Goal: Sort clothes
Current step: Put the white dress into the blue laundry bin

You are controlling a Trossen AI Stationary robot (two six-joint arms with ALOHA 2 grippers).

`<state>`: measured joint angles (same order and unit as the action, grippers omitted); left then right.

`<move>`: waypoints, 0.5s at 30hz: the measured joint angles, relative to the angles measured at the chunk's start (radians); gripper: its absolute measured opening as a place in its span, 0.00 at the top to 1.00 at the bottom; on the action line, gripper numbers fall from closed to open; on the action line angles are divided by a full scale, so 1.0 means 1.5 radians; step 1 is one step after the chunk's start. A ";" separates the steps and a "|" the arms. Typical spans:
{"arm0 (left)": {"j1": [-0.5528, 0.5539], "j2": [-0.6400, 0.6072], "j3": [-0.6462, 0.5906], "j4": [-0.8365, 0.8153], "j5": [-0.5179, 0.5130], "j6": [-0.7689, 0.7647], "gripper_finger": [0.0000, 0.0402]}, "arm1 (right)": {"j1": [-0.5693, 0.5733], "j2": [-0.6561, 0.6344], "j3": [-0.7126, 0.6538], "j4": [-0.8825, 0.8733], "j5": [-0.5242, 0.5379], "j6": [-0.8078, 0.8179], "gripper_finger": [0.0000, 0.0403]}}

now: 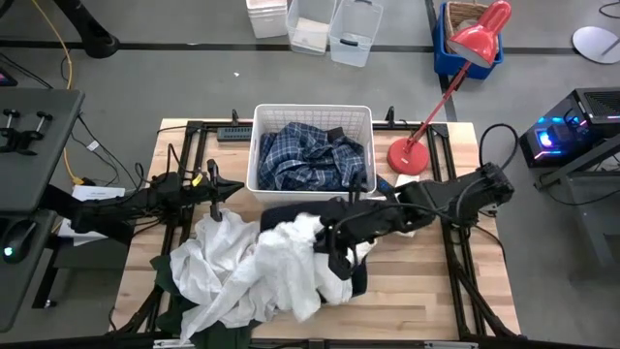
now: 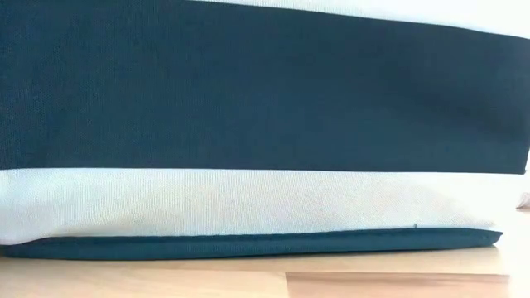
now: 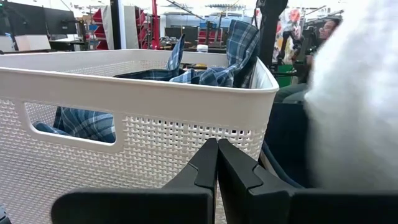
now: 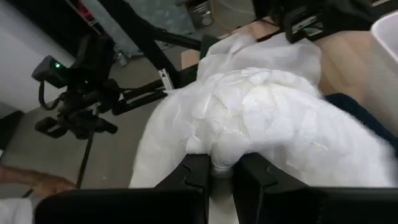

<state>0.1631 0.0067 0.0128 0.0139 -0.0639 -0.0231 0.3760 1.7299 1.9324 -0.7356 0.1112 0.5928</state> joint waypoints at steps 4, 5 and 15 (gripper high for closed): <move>0.000 0.000 0.000 0.000 0.000 0.000 1.00 | -0.013 -0.001 0.000 -0.029 -0.008 -0.003 0.92; 0.000 0.000 0.000 0.000 0.000 0.000 1.00 | -0.015 -0.001 0.000 -0.042 -0.008 0.003 0.92; 0.000 0.000 0.000 0.000 0.000 0.000 1.00 | -0.015 -0.001 0.000 -0.268 -0.013 0.024 0.51</move>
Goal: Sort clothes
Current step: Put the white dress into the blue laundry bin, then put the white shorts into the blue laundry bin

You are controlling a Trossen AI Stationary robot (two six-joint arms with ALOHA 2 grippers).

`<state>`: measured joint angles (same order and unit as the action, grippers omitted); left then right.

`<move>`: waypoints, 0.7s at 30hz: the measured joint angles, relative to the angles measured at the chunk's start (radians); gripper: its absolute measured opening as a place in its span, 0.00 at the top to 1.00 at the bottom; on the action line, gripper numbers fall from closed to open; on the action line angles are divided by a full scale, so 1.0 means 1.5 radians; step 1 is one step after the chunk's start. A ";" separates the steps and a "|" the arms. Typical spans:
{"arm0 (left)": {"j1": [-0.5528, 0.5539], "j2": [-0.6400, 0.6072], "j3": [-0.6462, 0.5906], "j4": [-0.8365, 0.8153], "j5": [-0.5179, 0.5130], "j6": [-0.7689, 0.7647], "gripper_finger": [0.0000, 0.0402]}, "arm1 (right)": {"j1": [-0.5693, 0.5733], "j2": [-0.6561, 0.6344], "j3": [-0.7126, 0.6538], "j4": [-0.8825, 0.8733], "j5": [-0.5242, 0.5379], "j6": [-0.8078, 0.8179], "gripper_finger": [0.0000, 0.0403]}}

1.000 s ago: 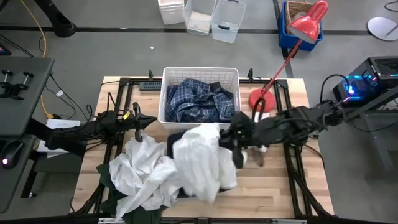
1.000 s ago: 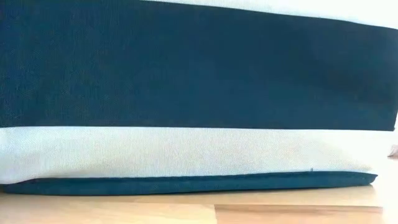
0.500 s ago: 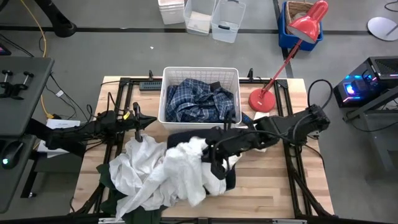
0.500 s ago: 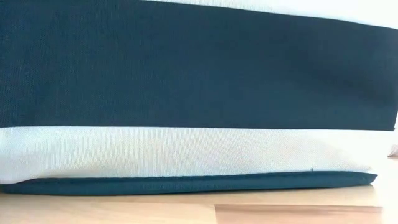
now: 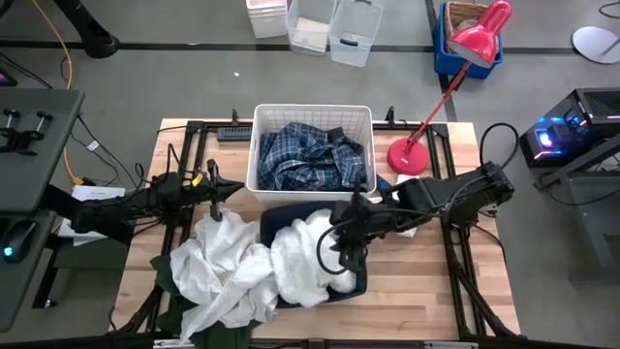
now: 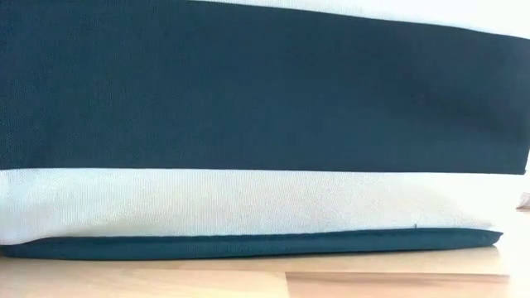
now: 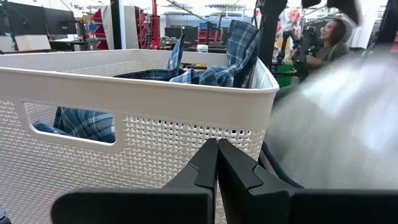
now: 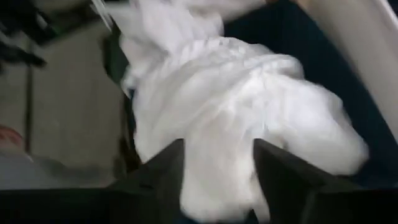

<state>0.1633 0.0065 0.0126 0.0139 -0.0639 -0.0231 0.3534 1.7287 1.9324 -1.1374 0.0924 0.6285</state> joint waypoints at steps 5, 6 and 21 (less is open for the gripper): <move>0.000 0.000 0.000 0.000 0.000 0.000 1.00 | 0.017 0.000 0.000 -0.201 -0.004 0.040 0.39; 0.000 0.000 0.000 0.000 0.000 0.000 1.00 | 0.029 0.000 0.000 -0.248 0.016 0.053 0.38; 0.000 0.001 0.000 0.002 0.000 0.000 1.00 | -0.038 -0.270 -0.538 -0.174 0.067 0.392 0.37</move>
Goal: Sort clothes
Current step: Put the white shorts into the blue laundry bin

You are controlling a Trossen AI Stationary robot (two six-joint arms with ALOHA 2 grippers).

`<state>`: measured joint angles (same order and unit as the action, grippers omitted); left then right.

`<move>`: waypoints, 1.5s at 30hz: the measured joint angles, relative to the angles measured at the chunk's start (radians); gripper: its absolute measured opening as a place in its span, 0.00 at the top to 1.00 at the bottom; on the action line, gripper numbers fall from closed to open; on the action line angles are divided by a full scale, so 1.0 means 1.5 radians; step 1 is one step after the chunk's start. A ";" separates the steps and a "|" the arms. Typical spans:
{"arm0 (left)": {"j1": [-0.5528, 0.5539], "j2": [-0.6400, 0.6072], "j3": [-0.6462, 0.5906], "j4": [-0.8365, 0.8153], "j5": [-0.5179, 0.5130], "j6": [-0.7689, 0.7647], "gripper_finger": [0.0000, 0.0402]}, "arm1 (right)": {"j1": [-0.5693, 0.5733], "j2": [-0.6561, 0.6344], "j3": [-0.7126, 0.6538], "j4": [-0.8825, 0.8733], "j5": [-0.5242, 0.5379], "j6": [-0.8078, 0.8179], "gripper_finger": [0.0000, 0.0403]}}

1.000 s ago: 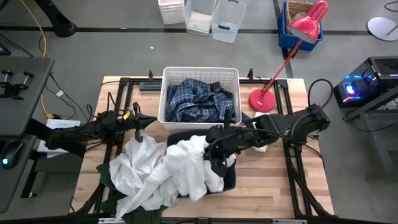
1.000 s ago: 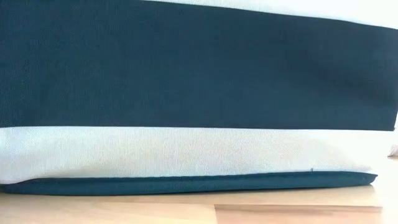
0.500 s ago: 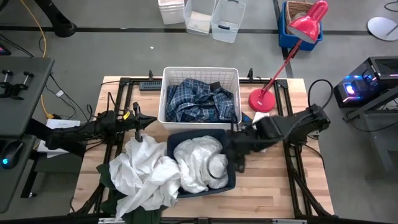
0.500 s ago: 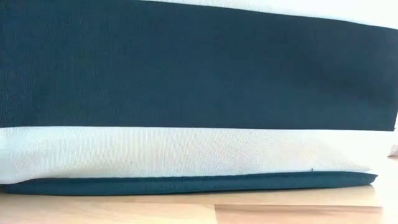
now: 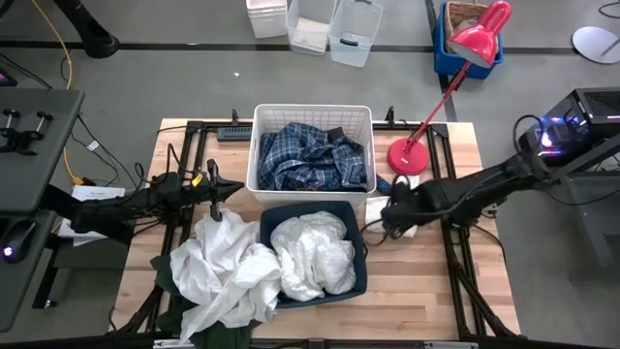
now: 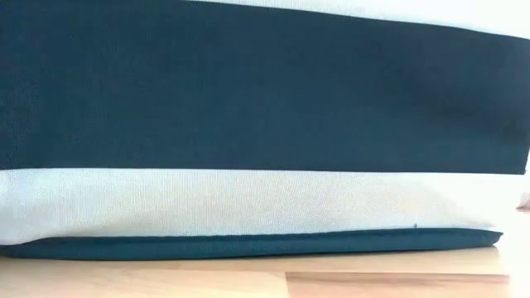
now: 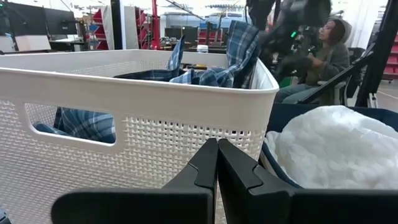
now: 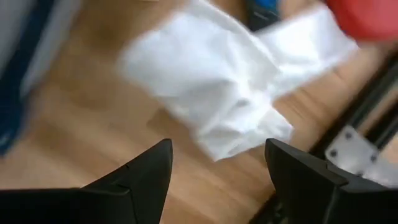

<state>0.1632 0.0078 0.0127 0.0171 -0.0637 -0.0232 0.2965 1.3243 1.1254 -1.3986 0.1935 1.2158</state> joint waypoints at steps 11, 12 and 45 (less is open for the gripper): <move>0.000 0.000 0.000 0.000 0.000 0.000 1.00 | -0.139 -0.127 -0.329 0.337 -0.048 0.087 0.37; 0.000 0.000 0.000 -0.001 0.000 0.000 1.00 | -0.145 -0.123 -0.348 0.369 -0.060 0.087 0.37; 0.000 0.000 0.000 0.001 0.000 0.000 1.00 | 0.098 -0.031 0.188 0.497 0.075 -0.326 0.98</move>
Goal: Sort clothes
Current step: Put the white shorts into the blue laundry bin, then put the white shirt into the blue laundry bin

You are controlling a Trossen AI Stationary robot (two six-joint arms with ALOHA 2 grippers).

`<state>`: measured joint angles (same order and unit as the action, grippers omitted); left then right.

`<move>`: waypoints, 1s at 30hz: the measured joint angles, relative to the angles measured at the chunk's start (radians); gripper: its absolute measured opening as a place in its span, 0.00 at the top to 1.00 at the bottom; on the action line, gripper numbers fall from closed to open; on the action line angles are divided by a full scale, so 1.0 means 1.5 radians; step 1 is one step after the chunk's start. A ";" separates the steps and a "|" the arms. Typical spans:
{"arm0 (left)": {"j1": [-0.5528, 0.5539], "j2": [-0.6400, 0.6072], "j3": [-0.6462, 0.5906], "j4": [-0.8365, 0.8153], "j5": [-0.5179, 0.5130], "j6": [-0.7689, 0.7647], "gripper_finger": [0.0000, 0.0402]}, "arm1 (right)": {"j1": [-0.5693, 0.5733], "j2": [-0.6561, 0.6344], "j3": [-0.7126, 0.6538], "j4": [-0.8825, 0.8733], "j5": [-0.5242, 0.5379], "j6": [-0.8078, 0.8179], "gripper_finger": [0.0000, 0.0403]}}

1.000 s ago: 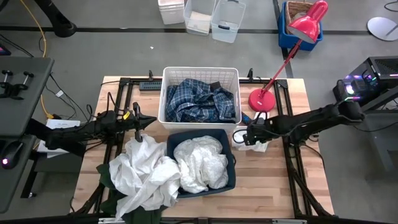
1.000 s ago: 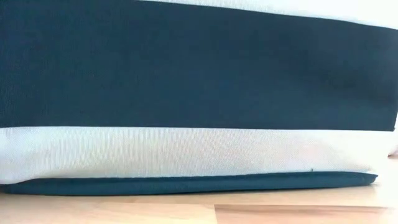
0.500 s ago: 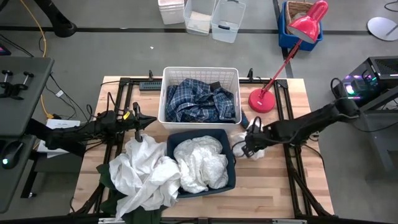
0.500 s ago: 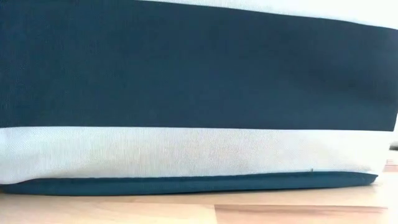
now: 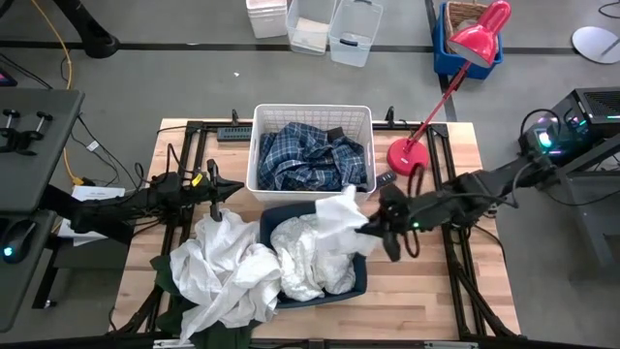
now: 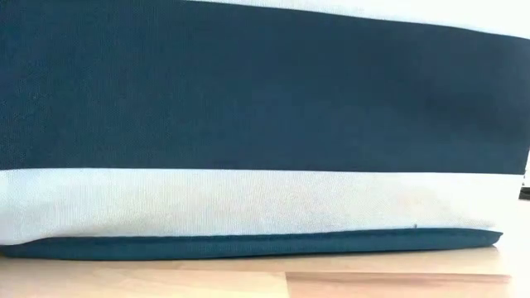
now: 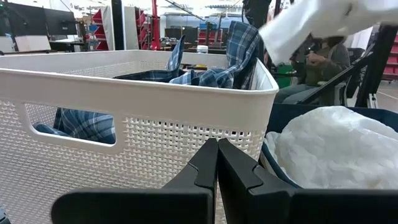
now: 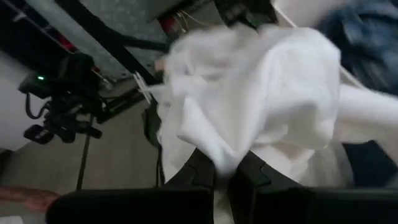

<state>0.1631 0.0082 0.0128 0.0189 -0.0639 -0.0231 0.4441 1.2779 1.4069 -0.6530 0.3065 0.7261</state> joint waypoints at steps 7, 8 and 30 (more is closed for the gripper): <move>0.000 0.000 0.000 0.000 0.000 0.000 1.00 | -0.021 0.125 0.031 0.026 -0.017 -0.046 0.95; 0.000 0.000 0.000 0.000 0.000 0.000 1.00 | -0.025 0.142 0.031 0.029 -0.023 -0.047 0.92; 0.000 0.000 0.000 0.000 0.000 0.000 1.00 | -0.051 0.303 0.091 0.311 -0.156 -0.153 0.34</move>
<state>0.1631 0.0082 0.0128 0.0185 -0.0639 -0.0231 0.3683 1.7325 1.5430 -0.1860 0.0727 0.4973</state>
